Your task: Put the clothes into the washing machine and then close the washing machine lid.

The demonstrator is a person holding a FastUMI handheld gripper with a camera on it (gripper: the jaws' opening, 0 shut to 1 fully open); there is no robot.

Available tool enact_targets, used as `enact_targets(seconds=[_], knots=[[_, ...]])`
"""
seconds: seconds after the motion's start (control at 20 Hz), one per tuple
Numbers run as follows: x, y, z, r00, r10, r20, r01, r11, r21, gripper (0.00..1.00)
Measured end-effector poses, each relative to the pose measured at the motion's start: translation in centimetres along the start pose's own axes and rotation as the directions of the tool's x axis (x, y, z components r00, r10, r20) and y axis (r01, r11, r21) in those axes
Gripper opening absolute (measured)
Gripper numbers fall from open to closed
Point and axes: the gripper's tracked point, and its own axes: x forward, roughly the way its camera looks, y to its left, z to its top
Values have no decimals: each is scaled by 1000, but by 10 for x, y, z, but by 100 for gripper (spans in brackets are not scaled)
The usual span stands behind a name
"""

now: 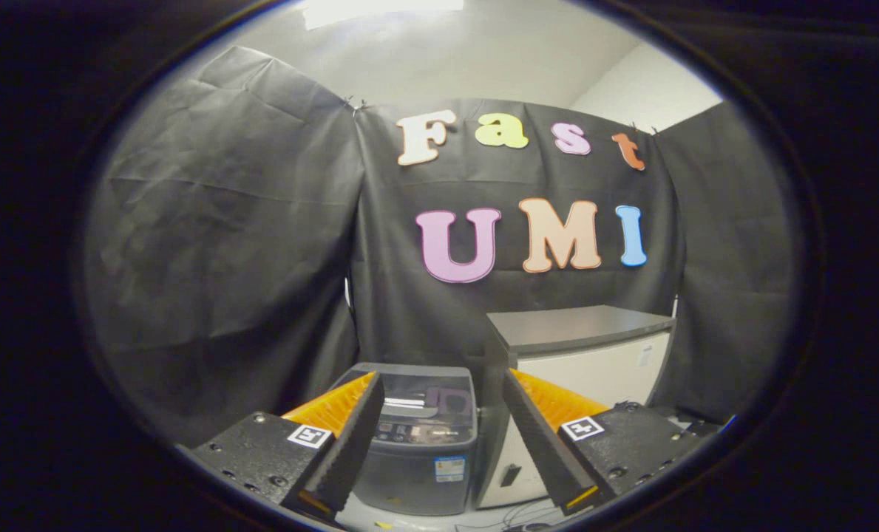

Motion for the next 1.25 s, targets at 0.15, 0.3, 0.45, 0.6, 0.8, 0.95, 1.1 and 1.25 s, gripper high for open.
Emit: enact_targets(seconds=[0.15,0.3,0.45,0.6,0.8,0.95,1.1,1.25], knots=[[-7,3,-11,1000,14,-4,-14,1000,28,97],[-5,2,-21,999,36,-22,-35,998,54,97],[-8,-10,-26,1000,9,-28,-7,997,74,96],[-10,-17,-17,1000,9,-18,-7,997,76,96],[-18,-33,6,999,-11,40,7,995,99,96],[-29,-47,20,996,-42,74,33,992,118,96],[-44,-47,42,992,-46,119,31,991,127,97],[-55,-48,56,988,-43,150,29,995,93,97]])
